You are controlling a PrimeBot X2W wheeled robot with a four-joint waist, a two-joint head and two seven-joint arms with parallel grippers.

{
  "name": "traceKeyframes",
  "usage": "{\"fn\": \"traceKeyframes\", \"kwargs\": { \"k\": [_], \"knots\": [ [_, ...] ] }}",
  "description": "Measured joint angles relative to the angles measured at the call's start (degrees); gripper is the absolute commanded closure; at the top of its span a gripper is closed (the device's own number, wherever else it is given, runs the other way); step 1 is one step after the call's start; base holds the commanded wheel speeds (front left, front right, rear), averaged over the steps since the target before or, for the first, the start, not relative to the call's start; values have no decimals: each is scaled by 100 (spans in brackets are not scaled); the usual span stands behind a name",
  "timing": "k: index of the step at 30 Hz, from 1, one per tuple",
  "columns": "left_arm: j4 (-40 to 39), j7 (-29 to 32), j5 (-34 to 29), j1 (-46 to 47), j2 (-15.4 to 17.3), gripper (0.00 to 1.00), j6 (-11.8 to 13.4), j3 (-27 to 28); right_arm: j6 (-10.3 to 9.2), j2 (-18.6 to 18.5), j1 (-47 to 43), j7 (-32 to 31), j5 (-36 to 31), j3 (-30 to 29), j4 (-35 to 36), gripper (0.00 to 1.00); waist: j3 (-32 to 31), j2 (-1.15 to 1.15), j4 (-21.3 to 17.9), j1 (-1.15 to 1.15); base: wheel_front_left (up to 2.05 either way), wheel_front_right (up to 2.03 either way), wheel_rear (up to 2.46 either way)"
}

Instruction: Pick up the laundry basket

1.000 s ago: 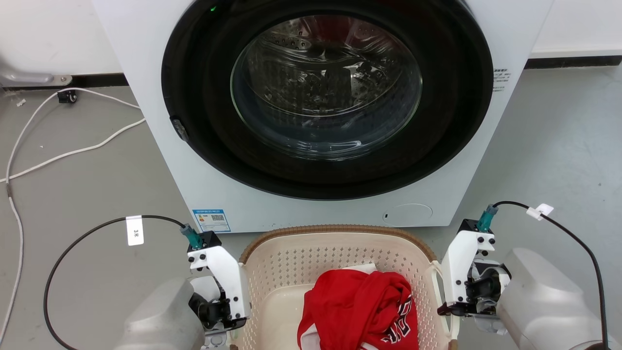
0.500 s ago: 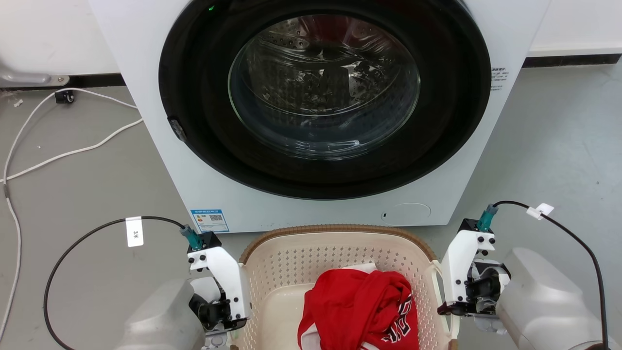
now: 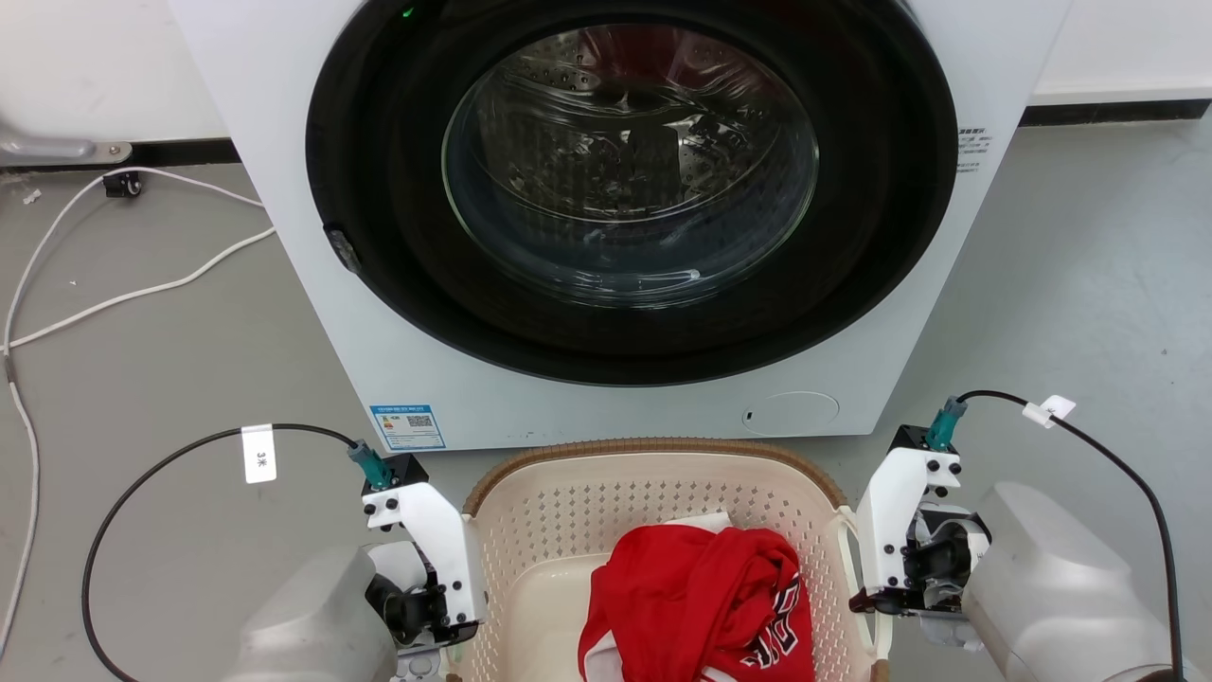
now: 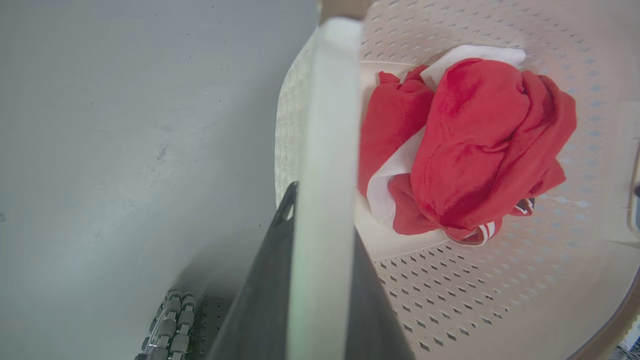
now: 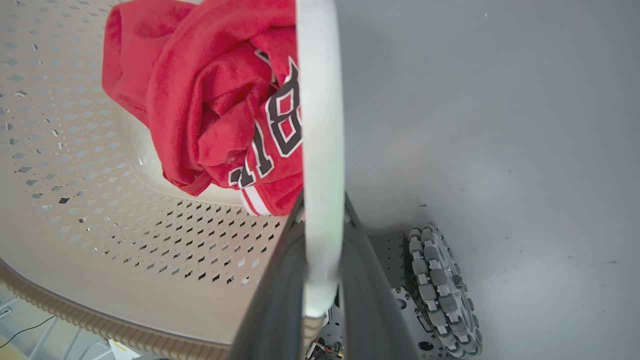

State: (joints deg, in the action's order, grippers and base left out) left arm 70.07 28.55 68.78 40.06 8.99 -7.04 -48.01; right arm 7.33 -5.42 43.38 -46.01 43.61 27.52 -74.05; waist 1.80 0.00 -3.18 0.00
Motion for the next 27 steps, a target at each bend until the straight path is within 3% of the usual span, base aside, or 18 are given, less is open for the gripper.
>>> {"fn": "traceKeyframes", "kwargs": {
  "k": [27],
  "knots": [
    [4,-45,110,5,33,100,0,-134,0,63,-41,-18,-245,-318,0,100,37,0,12,0,0,0,0]
  ]
}}
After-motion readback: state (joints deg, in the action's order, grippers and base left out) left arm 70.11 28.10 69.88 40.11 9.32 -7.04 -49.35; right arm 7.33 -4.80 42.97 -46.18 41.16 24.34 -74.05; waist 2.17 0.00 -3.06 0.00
